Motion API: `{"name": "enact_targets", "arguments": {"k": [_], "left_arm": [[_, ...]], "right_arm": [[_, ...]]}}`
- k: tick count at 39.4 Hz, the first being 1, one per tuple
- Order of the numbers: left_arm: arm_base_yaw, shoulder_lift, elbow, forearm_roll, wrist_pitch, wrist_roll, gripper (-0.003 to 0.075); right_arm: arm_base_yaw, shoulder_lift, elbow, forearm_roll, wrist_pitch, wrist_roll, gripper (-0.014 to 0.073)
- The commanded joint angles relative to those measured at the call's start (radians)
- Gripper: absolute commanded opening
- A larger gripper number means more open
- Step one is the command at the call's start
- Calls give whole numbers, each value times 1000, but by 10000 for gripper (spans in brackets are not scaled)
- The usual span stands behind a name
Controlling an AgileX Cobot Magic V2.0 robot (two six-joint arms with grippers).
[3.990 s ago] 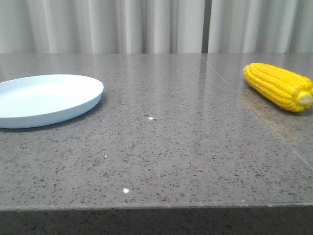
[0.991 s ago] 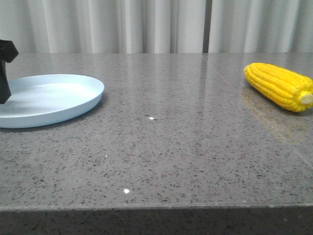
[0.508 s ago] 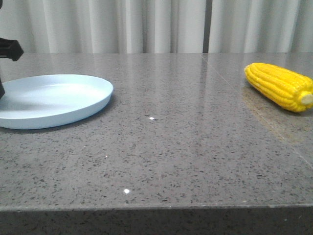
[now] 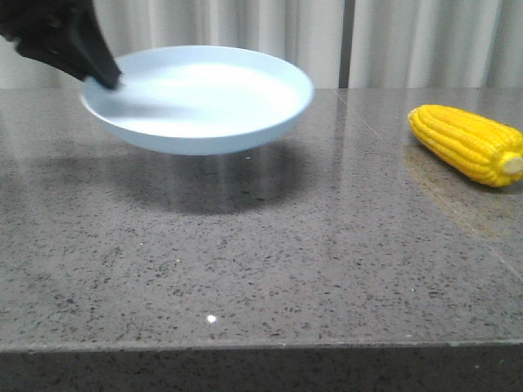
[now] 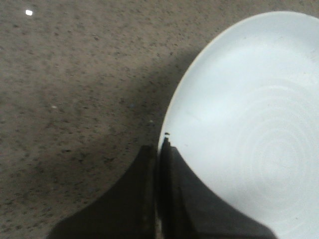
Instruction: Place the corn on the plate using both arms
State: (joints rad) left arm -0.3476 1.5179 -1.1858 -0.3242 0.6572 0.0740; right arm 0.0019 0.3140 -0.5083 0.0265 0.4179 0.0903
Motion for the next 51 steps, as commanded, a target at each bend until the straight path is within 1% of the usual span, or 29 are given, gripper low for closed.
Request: {"name": "enact_targets", "arguments": {"k": [1,7,9,11,13,14,16,18,20,21,23,26,28,30,32,34,36,40,51], "left_arm": [[-14,12,-32,-60,-67,-3,-20],[-14,62,-32,-76,-60,2,-14],[-14,68,-32,-76,-59,4,12],[-14,69,-32,-76,-59,4,73],[-14,70,-32,-76,-56,4,162],[-14,70,-32,-76,-54,4,185],[-14,70,-32,-76,-54,4,284],[-9,60,-32,-66,-54,4,360],[-7,39,-32,-33,-57,4,400],[-7,26,-32,-13,-59,4,400],[-5,-8,-32,19,-61,-9,371],[6,-67,-30,113,-54,-52,265],[13,-109,-18,188,-47,-97,164],[21,-152,1,252,-43,-123,86],[31,-198,28,306,-46,-158,28],[40,-247,62,345,-61,-187,-14],[50,-301,106,372,-89,-192,-20],[62,-430,213,378,-163,-192,-20],[62,-798,500,426,-377,-178,-20]], "right_arm": [[-5,15,-36,0,-76,-7,548],[-5,15,-36,0,-76,-7,548],[-5,15,-36,0,-76,-7,548],[-5,15,-36,0,-76,-7,548],[-5,15,-36,0,-76,-7,548],[-5,15,-36,0,-76,-7,548],[-5,15,-36,0,-76,-7,548],[-5,15,-36,0,-76,-7,548],[-5,15,-36,0,-76,-7,548],[-5,15,-36,0,-76,-7,548],[-5,15,-36,0,-76,-7,548],[-5,15,-36,0,-76,-7,548],[-5,15,-36,0,-76,-7,548],[-5,15,-36,0,-76,-7,548],[-5,15,-36,0,-76,-7,548],[-5,15,-36,0,-76,-7,548],[-5,15,-36,0,-76,-7,548],[-5,15,-36,0,-76,-7,548],[-5,15,-36,0,-76,-7,548]]}}
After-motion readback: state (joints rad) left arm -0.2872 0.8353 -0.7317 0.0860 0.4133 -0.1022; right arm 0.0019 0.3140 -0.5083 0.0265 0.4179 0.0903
